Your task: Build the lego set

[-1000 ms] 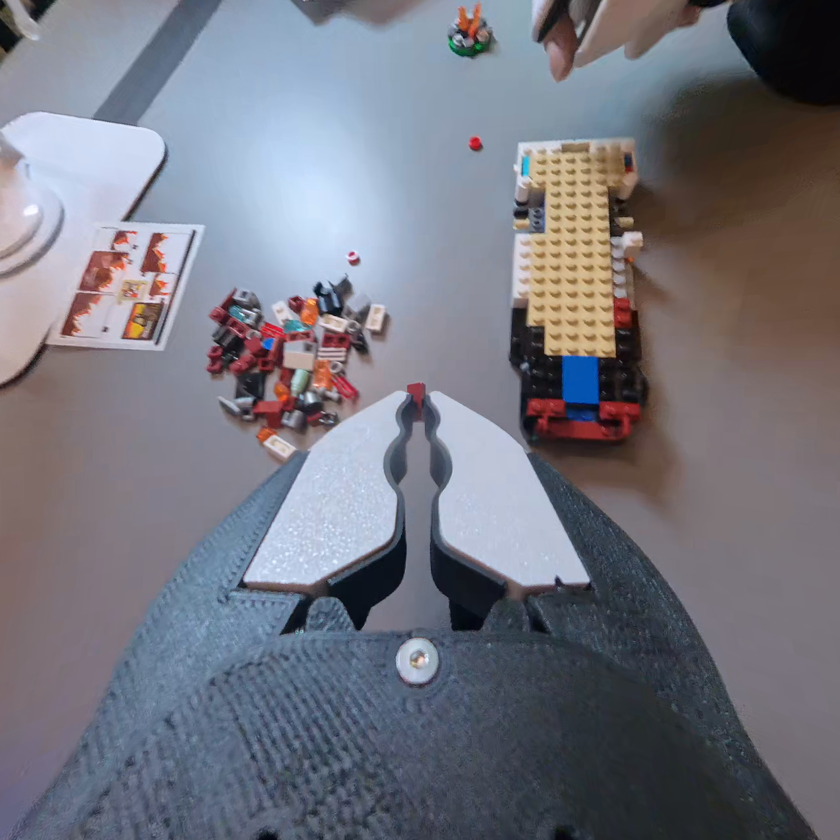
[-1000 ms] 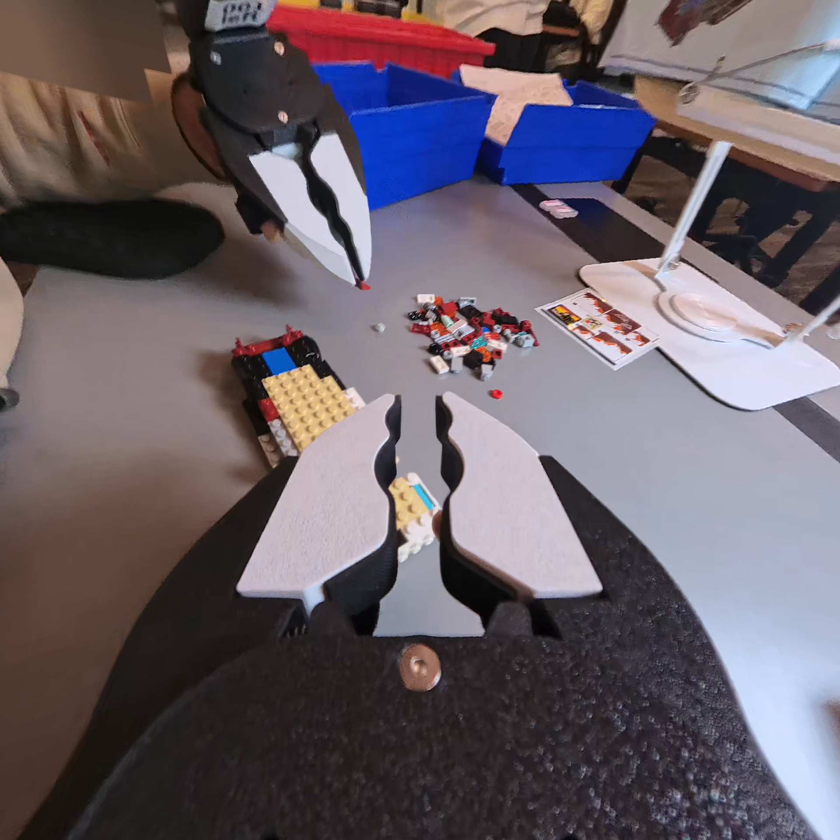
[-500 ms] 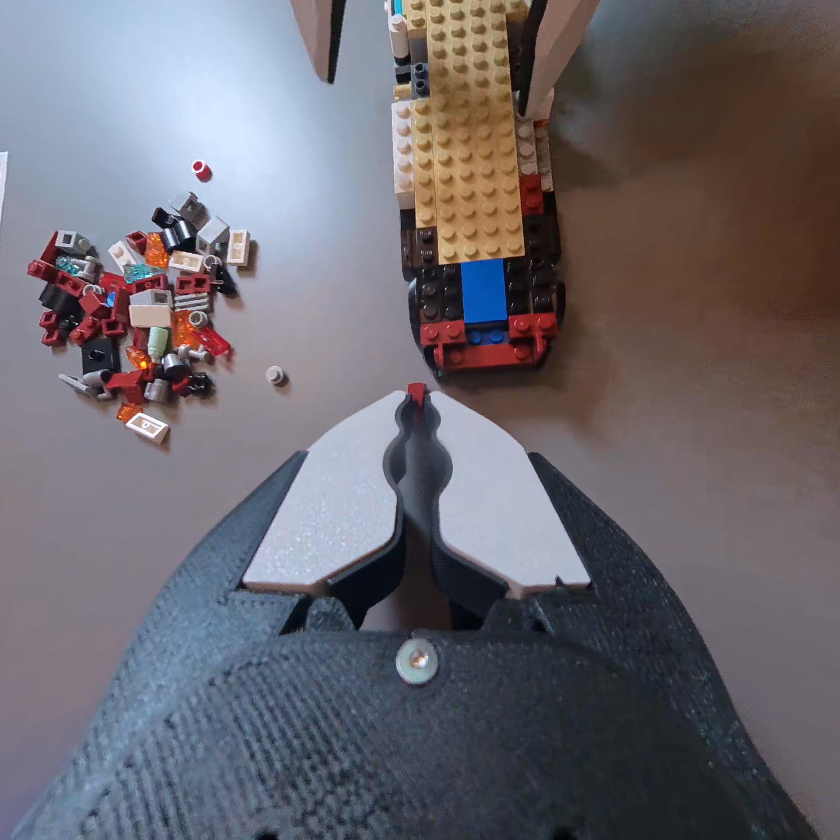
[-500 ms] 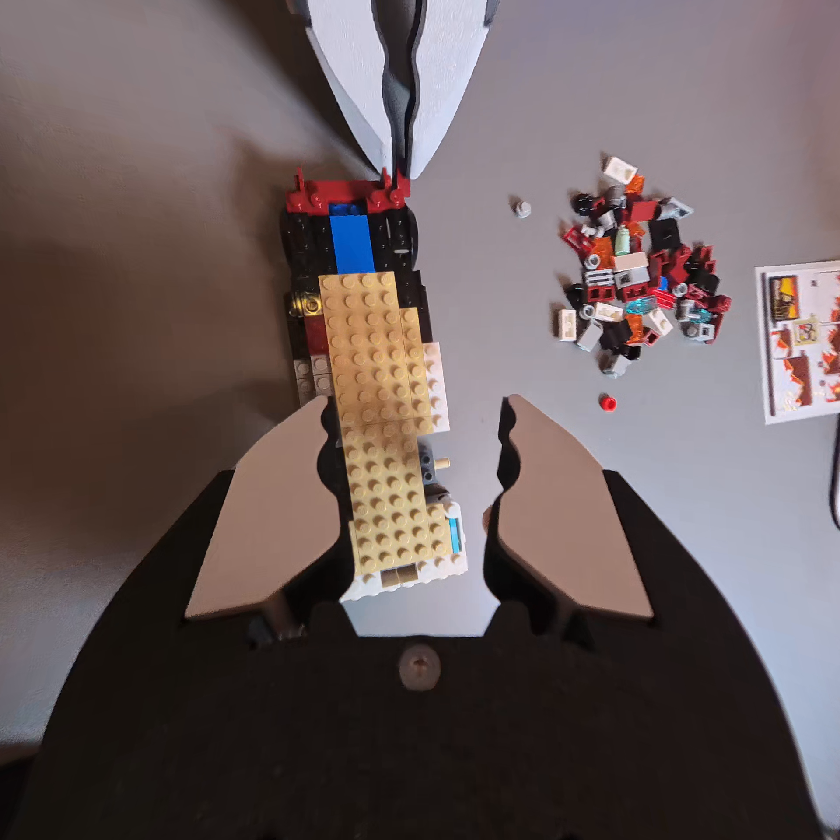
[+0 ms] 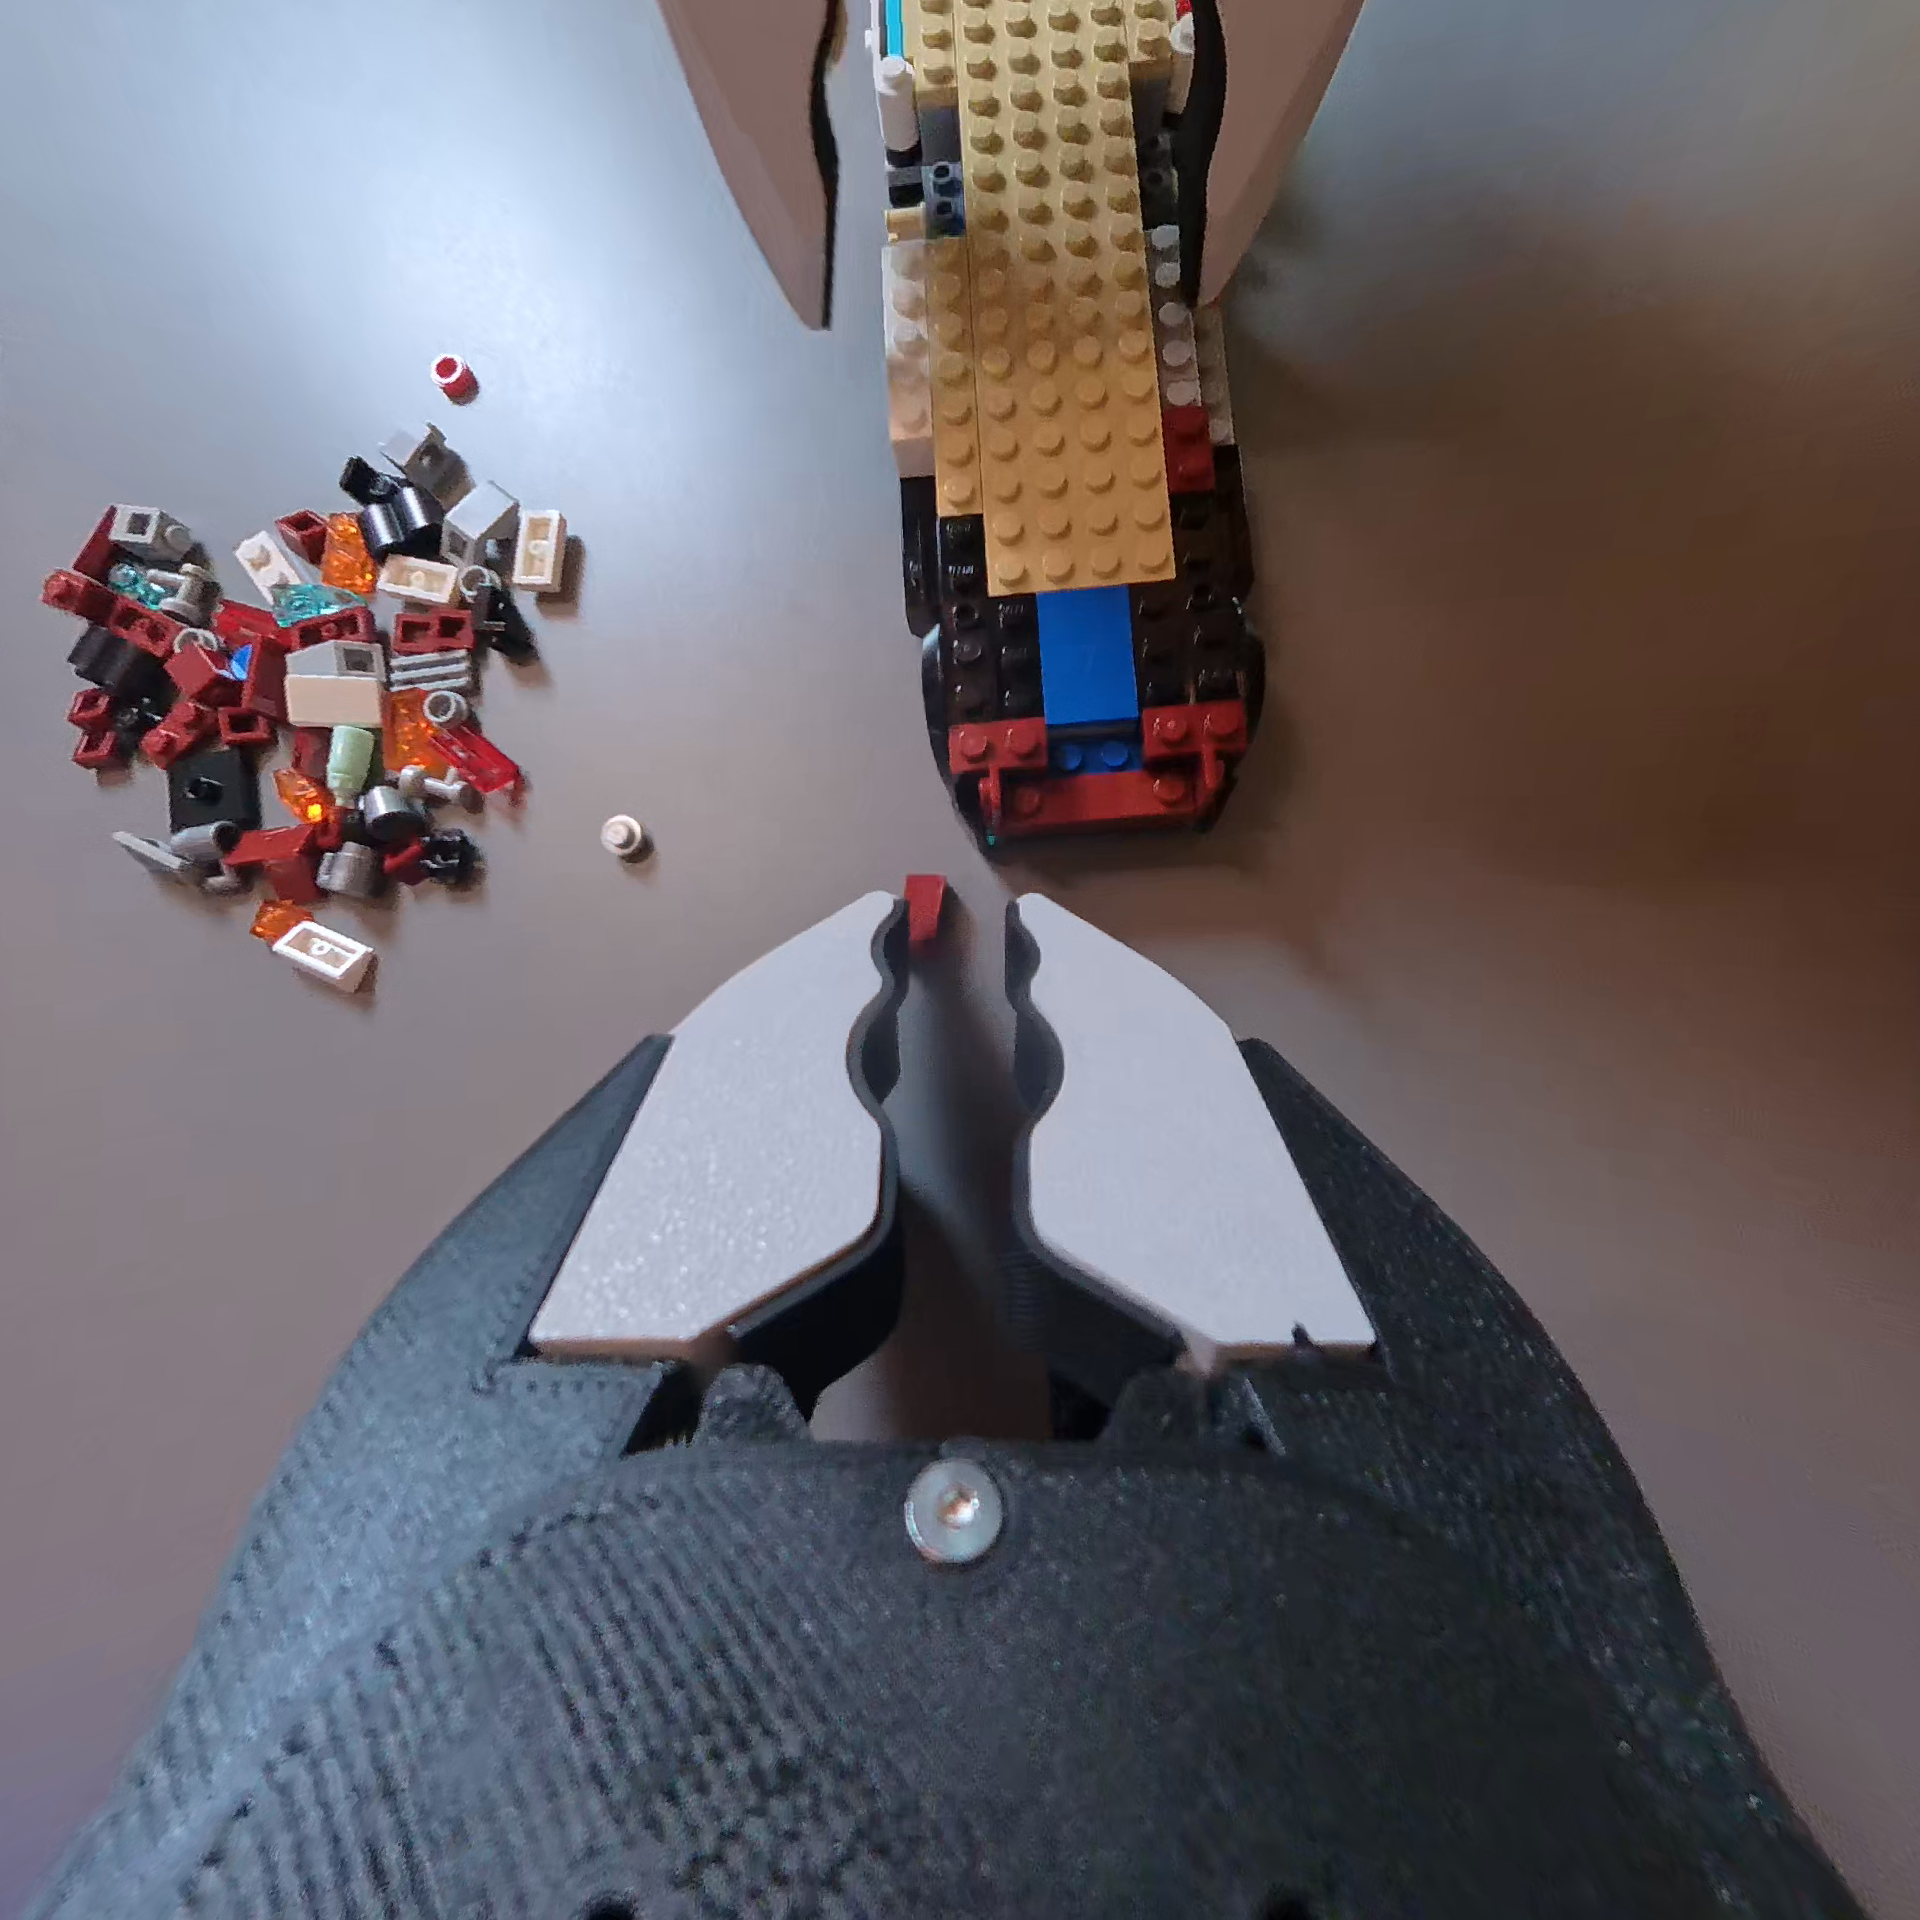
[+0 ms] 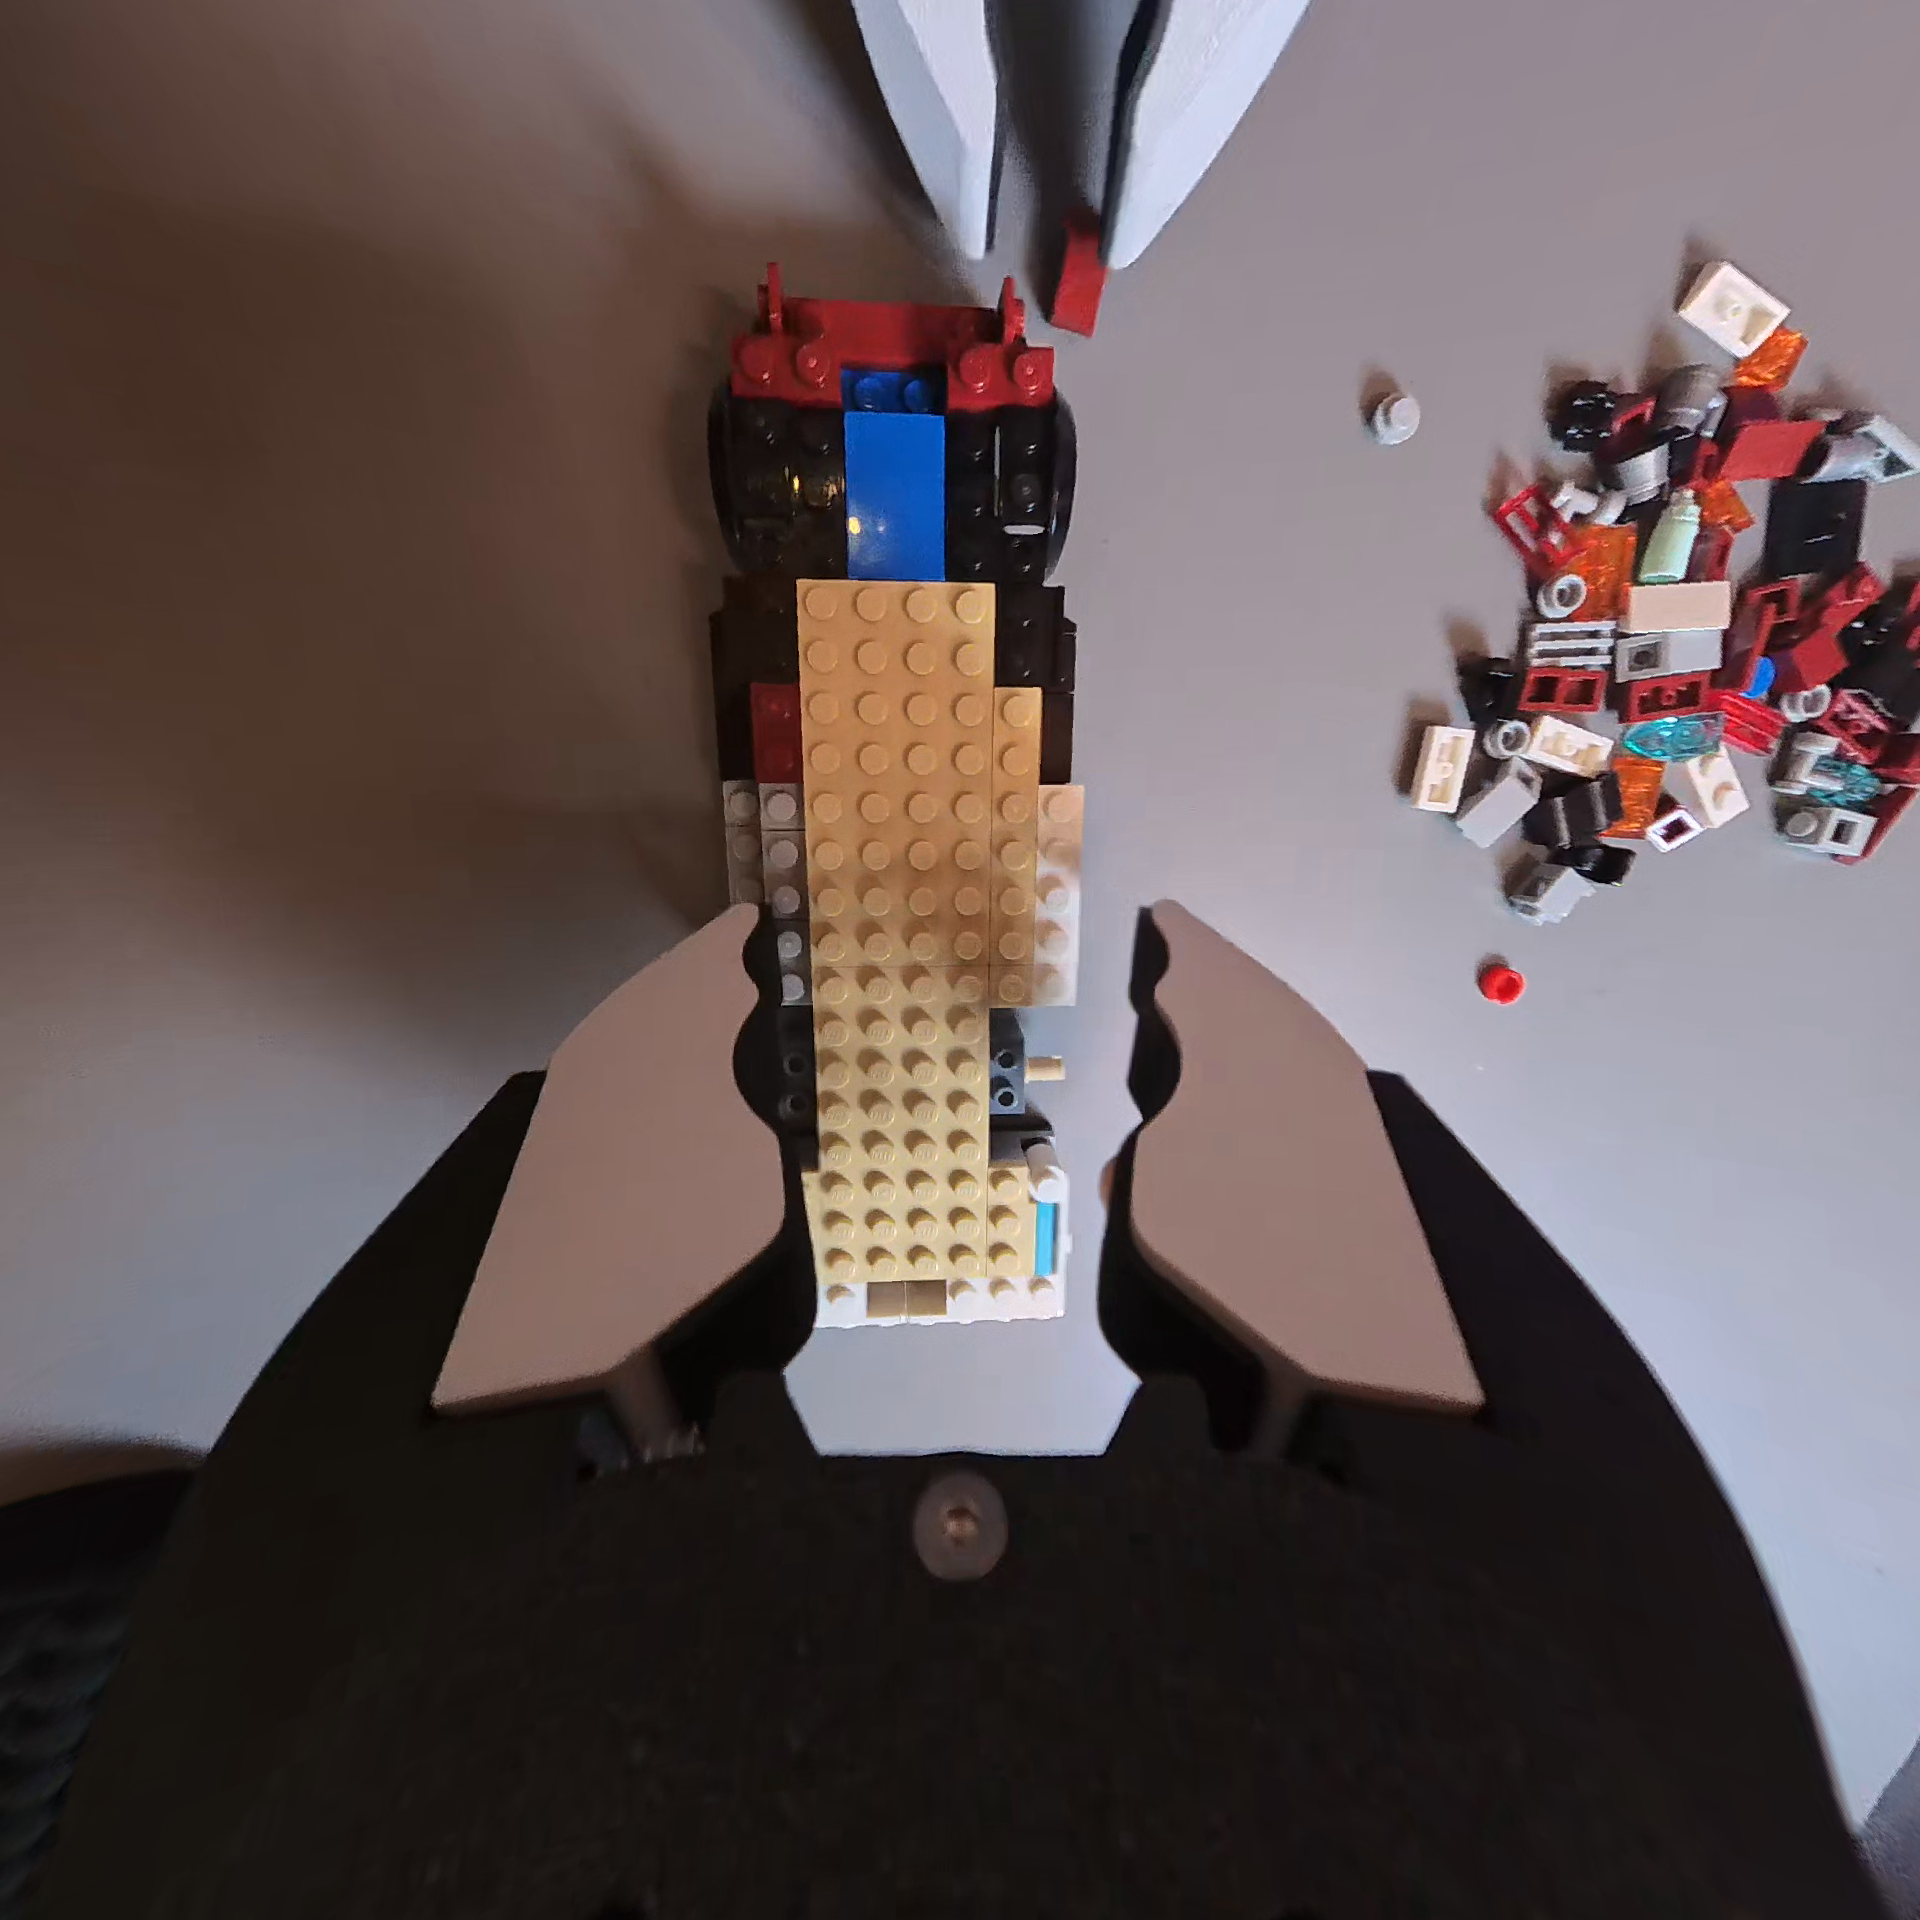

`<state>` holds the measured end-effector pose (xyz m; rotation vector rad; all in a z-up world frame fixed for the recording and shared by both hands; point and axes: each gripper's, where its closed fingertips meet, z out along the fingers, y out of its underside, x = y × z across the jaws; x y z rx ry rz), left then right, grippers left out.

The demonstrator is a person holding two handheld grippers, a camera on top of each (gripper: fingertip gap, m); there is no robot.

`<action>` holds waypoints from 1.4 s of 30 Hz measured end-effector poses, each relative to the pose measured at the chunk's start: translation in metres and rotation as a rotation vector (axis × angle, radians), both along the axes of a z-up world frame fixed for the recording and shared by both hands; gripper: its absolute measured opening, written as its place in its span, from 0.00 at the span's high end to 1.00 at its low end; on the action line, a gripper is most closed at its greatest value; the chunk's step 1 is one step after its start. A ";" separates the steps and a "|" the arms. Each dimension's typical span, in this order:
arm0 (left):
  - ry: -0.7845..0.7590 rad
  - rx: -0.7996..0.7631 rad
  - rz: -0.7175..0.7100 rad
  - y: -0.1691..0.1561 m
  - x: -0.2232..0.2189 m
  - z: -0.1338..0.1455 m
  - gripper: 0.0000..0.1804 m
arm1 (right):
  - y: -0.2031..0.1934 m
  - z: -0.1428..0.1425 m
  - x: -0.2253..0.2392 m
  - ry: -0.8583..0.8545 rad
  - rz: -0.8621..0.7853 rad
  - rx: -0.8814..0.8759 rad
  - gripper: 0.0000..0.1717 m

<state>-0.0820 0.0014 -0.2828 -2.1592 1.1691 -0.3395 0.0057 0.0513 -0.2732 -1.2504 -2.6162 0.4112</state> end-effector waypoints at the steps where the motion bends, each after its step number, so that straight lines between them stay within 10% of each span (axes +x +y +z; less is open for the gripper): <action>1: -0.004 0.002 0.003 0.000 -0.001 0.001 0.90 | -0.001 0.000 0.001 -0.011 0.006 -0.009 0.65; 42: -0.087 0.039 0.065 0.010 -0.012 0.008 0.88 | 0.036 0.000 -0.001 -0.119 0.102 0.059 0.67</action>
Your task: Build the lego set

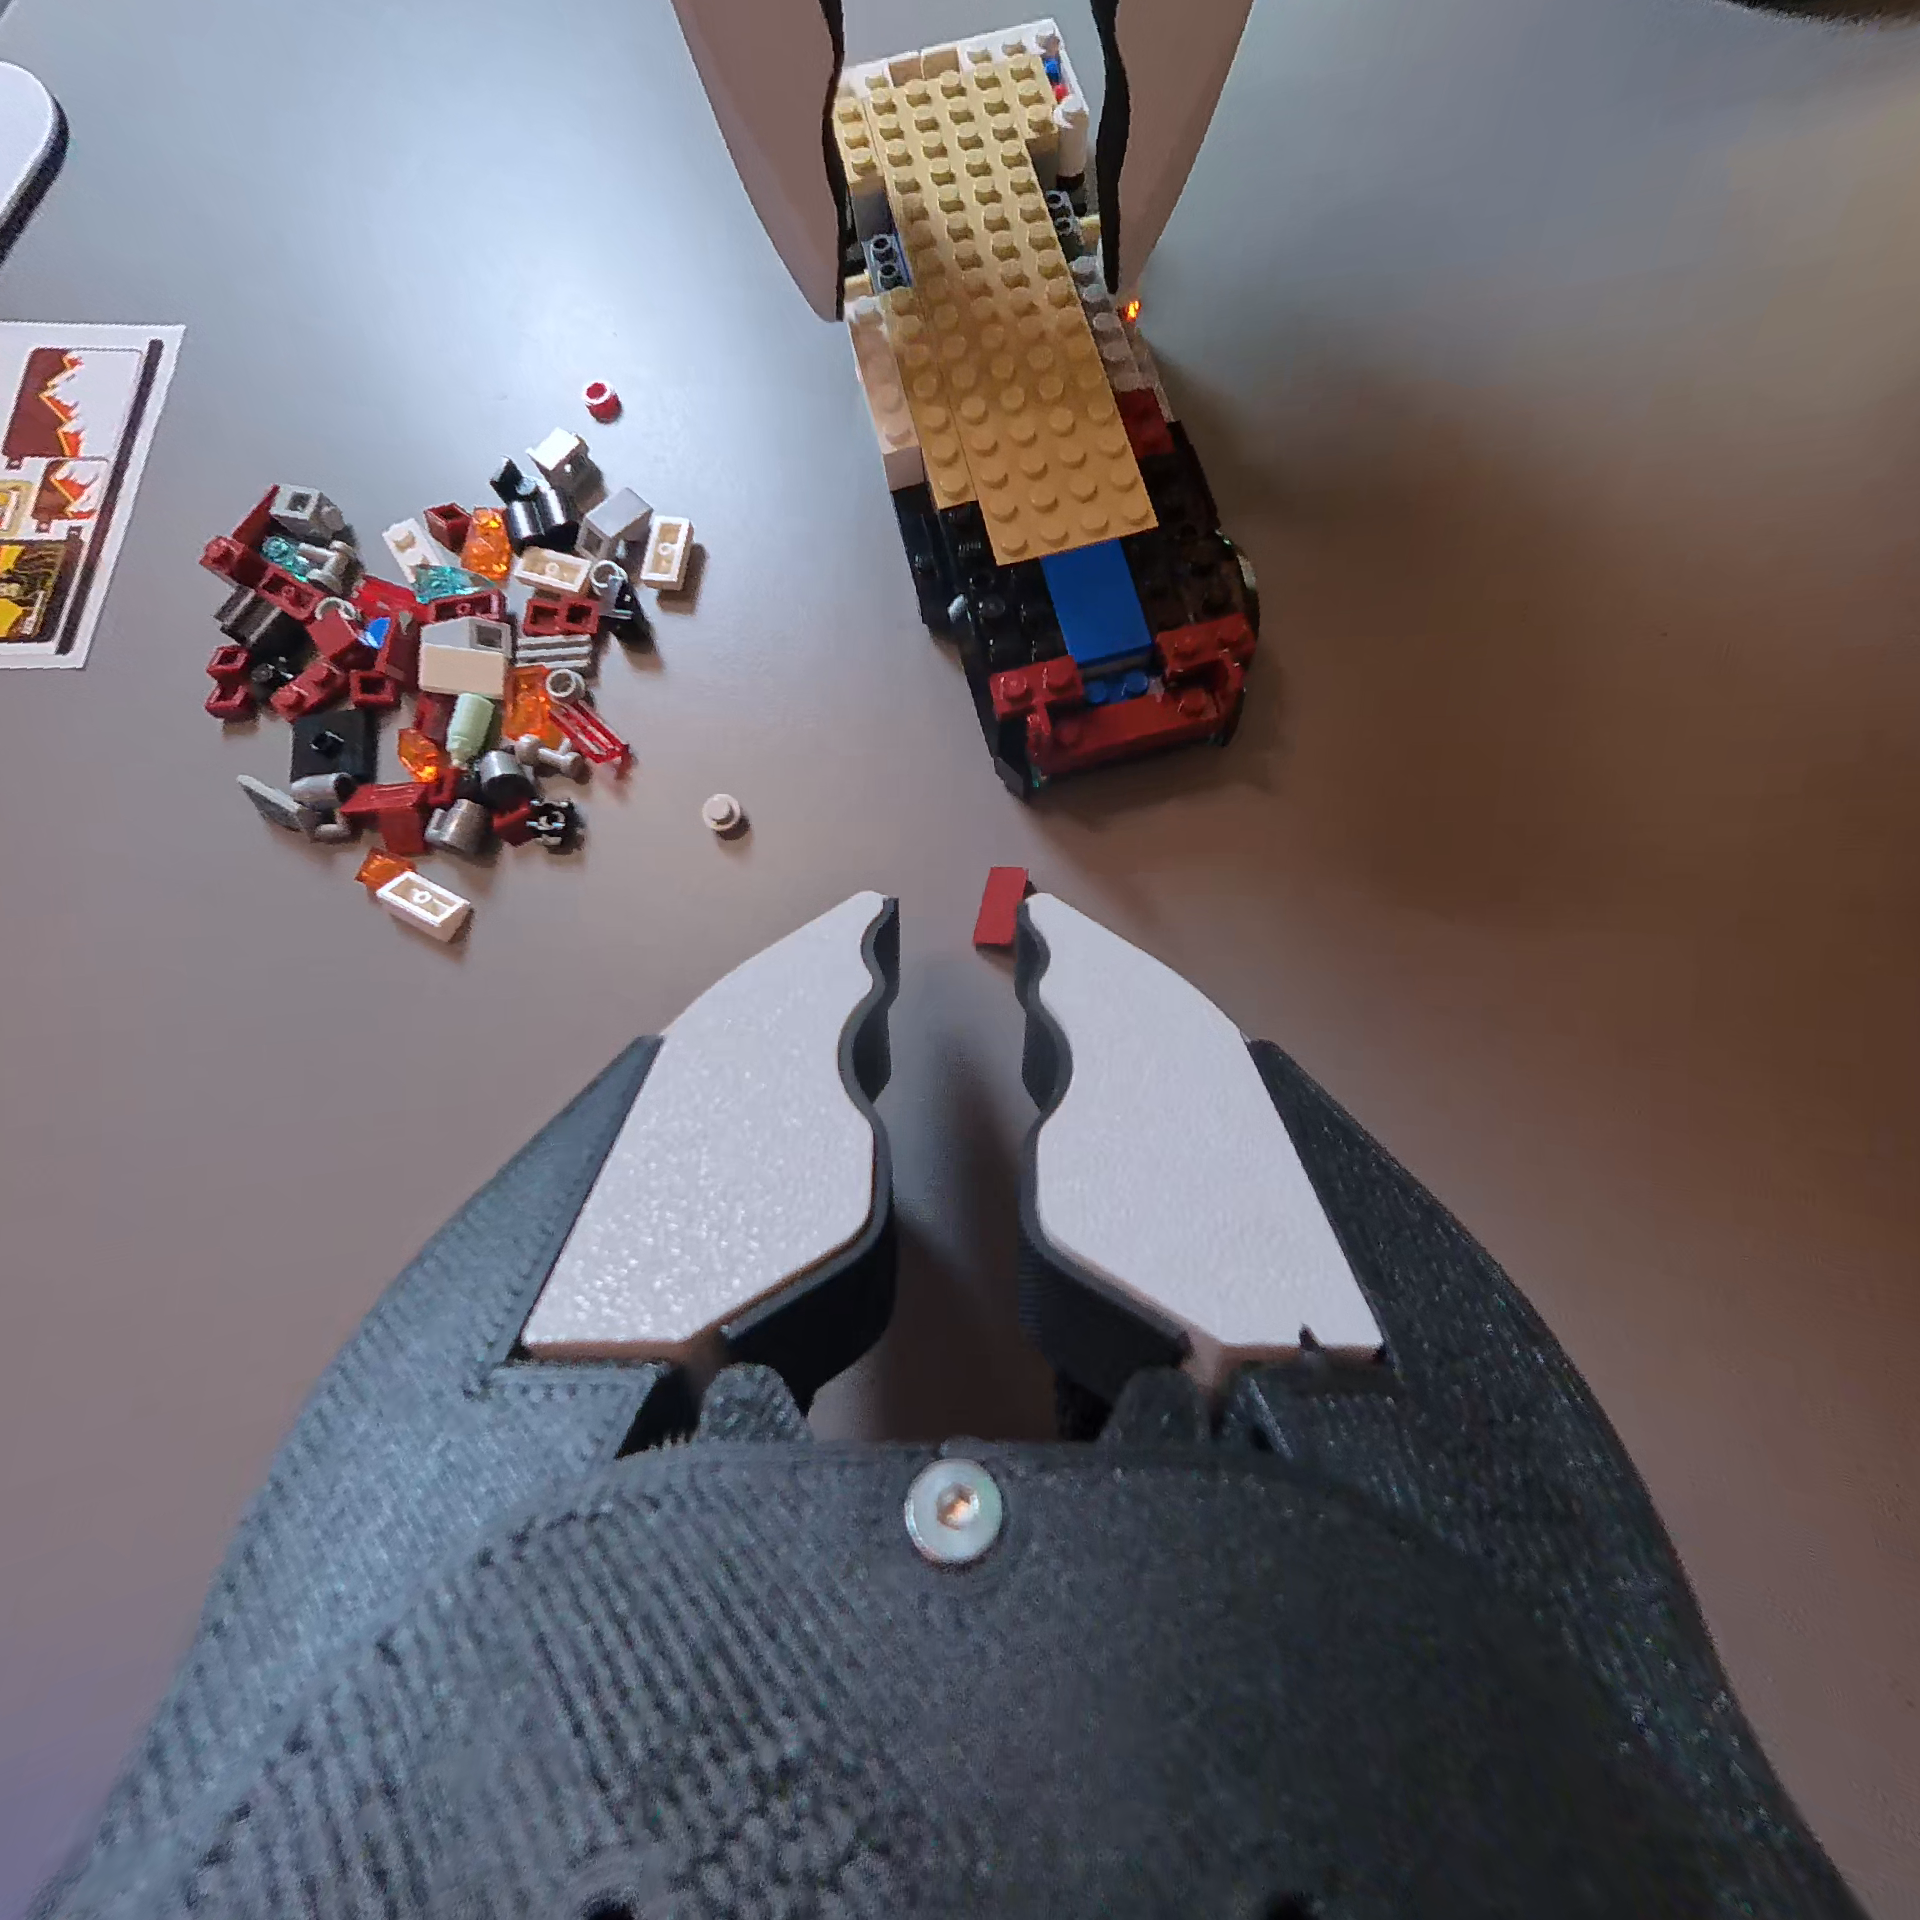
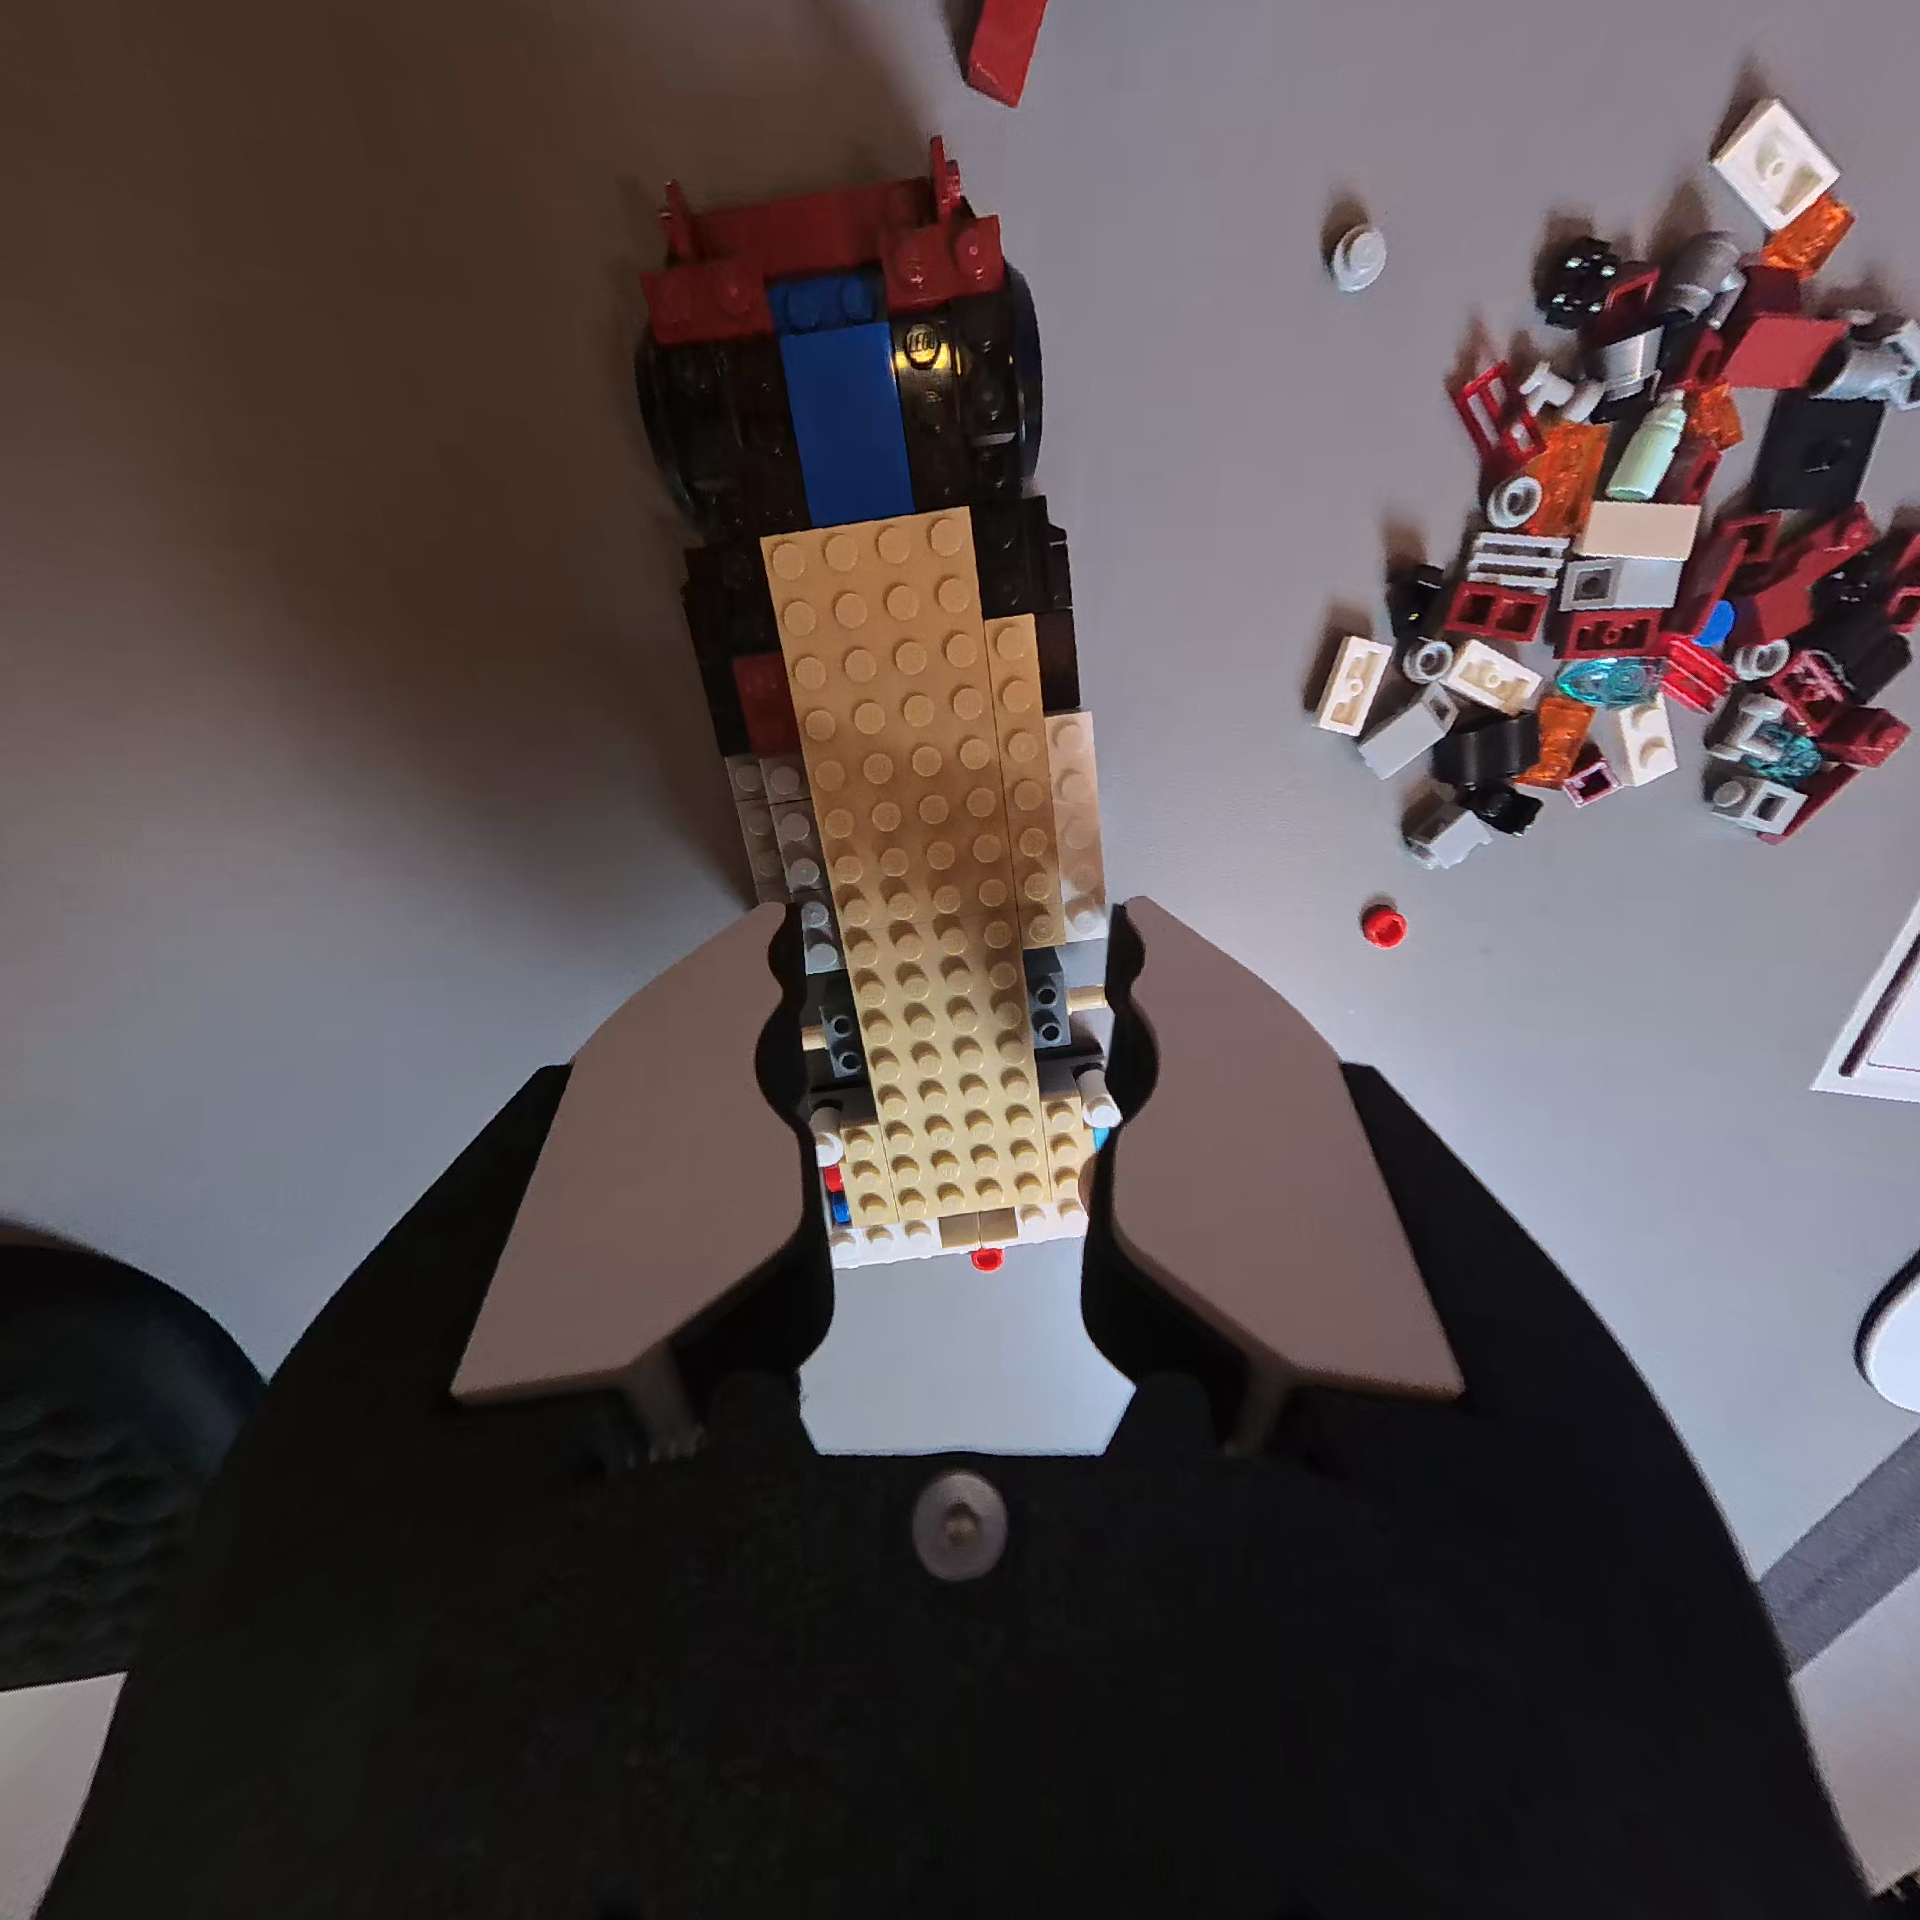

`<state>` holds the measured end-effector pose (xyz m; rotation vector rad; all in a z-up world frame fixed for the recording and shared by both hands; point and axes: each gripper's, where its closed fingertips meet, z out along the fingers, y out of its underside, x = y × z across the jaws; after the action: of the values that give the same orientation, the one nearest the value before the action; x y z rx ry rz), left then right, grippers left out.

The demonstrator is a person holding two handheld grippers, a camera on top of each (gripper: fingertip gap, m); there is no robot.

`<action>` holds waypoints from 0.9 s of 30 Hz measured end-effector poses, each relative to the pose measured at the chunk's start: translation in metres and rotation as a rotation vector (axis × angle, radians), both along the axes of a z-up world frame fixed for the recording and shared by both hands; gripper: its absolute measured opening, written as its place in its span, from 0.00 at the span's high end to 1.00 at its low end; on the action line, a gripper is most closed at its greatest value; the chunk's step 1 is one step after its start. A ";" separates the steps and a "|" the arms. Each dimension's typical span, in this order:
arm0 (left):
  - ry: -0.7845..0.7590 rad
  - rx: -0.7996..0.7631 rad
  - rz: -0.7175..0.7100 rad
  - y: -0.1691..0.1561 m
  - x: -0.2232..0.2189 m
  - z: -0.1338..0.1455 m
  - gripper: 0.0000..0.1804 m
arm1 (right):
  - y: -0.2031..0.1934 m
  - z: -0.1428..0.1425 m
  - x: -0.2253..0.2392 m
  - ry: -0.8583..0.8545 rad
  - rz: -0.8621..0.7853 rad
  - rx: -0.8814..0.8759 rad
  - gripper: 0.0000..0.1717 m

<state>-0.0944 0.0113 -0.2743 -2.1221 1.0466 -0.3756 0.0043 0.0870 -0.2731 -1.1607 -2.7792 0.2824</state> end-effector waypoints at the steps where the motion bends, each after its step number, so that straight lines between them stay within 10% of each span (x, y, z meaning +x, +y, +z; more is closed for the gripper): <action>1: -0.005 0.007 0.004 0.001 0.000 0.001 0.88 | -0.001 0.003 0.000 0.011 -0.006 -0.006 0.67; 13: -0.062 0.103 0.067 0.013 -0.006 0.020 0.89 | -0.002 0.072 -0.004 0.532 -0.242 -0.178 0.66; 27: -0.065 0.108 0.082 0.017 -0.005 0.017 0.89 | -0.019 0.042 0.035 0.630 -0.395 -0.293 0.66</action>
<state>-0.0998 0.0280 -0.2573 -2.0358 0.9191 -0.3378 0.0391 0.0677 -0.2309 -1.3526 -1.9663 0.8581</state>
